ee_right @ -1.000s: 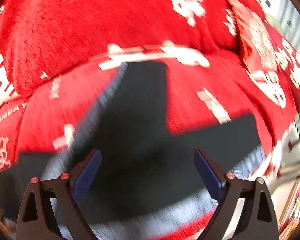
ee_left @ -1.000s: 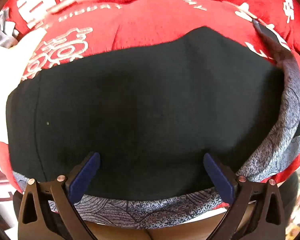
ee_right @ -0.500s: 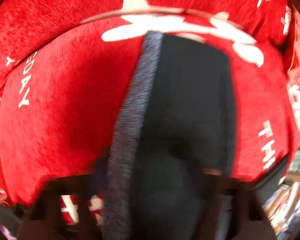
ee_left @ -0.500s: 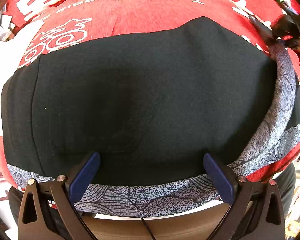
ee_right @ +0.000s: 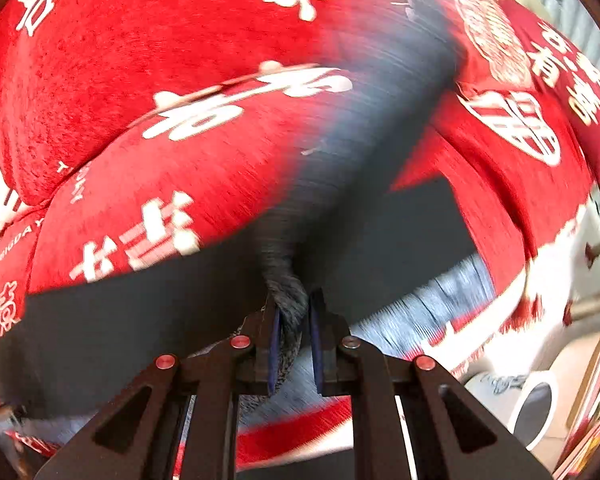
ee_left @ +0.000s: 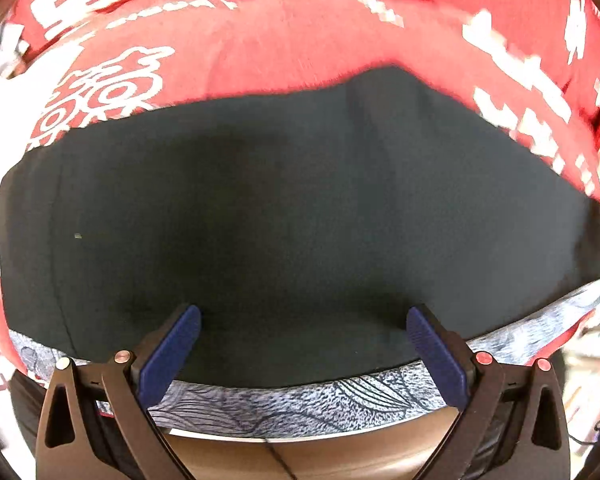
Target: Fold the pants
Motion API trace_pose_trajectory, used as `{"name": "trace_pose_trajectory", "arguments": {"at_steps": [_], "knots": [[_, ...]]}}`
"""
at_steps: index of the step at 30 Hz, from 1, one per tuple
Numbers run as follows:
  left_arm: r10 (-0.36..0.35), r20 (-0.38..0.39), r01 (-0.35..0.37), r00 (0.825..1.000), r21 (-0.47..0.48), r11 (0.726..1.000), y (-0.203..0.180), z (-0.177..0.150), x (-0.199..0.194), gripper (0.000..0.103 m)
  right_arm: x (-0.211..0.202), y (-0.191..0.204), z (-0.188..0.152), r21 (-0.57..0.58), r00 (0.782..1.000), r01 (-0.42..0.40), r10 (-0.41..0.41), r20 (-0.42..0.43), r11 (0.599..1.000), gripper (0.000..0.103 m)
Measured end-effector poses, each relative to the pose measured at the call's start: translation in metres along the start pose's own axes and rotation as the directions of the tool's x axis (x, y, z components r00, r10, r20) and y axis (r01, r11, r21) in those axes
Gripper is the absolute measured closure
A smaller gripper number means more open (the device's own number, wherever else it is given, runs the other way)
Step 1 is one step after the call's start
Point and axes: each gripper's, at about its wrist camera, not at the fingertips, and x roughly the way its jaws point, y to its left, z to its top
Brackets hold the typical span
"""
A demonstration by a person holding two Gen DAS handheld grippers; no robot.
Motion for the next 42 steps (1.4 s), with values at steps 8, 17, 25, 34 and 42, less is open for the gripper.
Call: {"name": "trace_pose_trajectory", "arguments": {"at_steps": [8,17,25,34,42], "knots": [[-0.005,-0.006,0.005,1.0,-0.018,1.0,-0.001,-0.003,0.002,0.0,0.031,-0.05,-0.013,0.161,0.977,-0.214,0.21,0.041,0.964,0.08],[-0.02,0.0,0.02,1.0,-0.005,1.0,0.0,-0.004,-0.006,0.0,0.028,-0.098,0.006,0.353,0.955,-0.289,0.241,0.174,0.89,0.07],[0.014,-0.007,-0.013,1.0,0.015,1.0,-0.002,-0.009,-0.006,0.0,0.04,-0.074,0.033,0.094,0.98,0.154,-0.164,0.11,0.983,0.088],[0.019,-0.005,-0.019,1.0,-0.006,1.0,-0.008,-0.011,-0.009,0.0,0.048,-0.125,0.024,0.274,0.951,0.296,-0.308,0.0,0.915,0.019],[-0.023,0.059,0.022,0.998,0.019,1.0,-0.025,-0.013,-0.024,0.0,-0.006,-0.025,0.004,0.014,0.99,0.074,-0.075,0.12,0.997,0.019]]}}
